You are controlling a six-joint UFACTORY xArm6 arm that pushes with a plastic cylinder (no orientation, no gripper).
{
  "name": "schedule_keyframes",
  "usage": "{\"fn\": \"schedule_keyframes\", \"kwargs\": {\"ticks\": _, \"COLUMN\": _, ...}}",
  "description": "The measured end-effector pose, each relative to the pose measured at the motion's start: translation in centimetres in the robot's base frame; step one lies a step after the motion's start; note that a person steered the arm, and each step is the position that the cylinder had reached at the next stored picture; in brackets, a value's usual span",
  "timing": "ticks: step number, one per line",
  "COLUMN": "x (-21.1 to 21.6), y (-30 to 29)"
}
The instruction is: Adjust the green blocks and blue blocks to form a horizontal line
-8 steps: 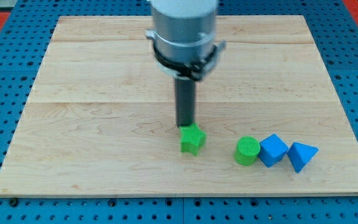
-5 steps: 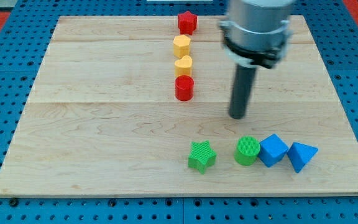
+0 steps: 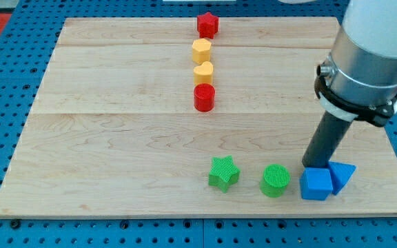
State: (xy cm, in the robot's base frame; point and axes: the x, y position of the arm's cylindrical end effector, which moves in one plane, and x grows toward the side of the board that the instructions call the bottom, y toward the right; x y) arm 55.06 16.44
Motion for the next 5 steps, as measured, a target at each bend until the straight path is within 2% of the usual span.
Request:
{"fn": "schedule_keyframes", "kwargs": {"ticks": 2, "x": -0.6, "y": 3.3}}
{"fn": "schedule_keyframes", "kwargs": {"ticks": 3, "x": -0.1, "y": 1.2}}
{"fn": "schedule_keyframes", "kwargs": {"ticks": 4, "x": -3.9, "y": -6.5}}
{"fn": "schedule_keyframes", "kwargs": {"ticks": 5, "x": -1.7, "y": -11.4}}
